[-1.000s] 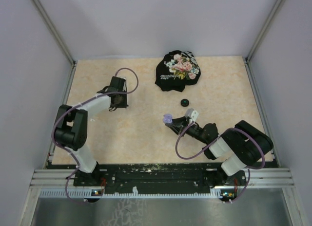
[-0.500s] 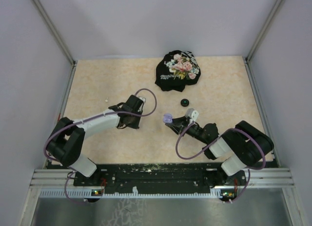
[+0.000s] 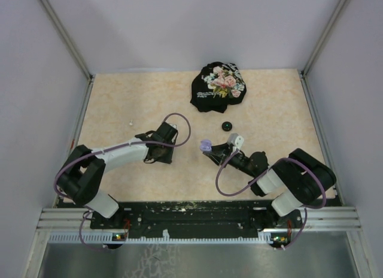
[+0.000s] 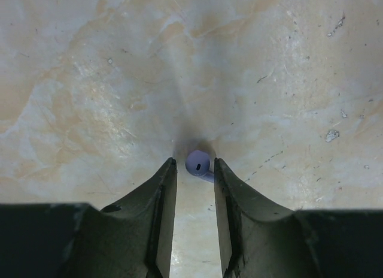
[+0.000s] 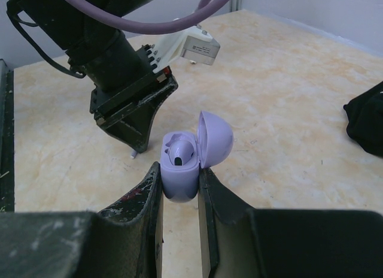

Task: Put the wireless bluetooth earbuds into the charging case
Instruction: Place the earbud at the center of the board, then pick up the earbud from the center of the board.

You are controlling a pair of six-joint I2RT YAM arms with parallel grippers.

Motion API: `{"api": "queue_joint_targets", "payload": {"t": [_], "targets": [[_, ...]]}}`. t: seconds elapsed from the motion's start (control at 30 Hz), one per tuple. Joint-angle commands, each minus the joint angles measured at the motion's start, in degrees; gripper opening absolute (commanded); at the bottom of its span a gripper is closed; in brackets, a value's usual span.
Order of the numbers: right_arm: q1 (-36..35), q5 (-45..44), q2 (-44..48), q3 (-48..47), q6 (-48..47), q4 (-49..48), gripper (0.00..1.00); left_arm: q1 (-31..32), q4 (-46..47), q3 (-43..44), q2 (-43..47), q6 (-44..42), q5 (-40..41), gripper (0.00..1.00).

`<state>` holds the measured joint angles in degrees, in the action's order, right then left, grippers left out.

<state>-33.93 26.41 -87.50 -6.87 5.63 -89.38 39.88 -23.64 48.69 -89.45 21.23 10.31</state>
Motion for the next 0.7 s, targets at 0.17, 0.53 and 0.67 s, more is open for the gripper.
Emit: {"api": "queue_joint_targets", "payload": {"t": [0.17,0.53,0.67], "targets": [[0.4,0.5,0.0,-1.6,0.4,-9.6,0.00,0.3,-2.4,0.8,1.5,4.4,1.8,0.37],[0.4,0.6,0.0,-1.6,0.5,-9.5,0.00,0.3,-3.0,1.9,-1.2,3.2,0.7,0.30],[0.4,0.7,0.0,-1.6,0.5,-9.6,0.00,0.2,-3.2,2.1,-2.6,2.7,1.1,0.28]]}}
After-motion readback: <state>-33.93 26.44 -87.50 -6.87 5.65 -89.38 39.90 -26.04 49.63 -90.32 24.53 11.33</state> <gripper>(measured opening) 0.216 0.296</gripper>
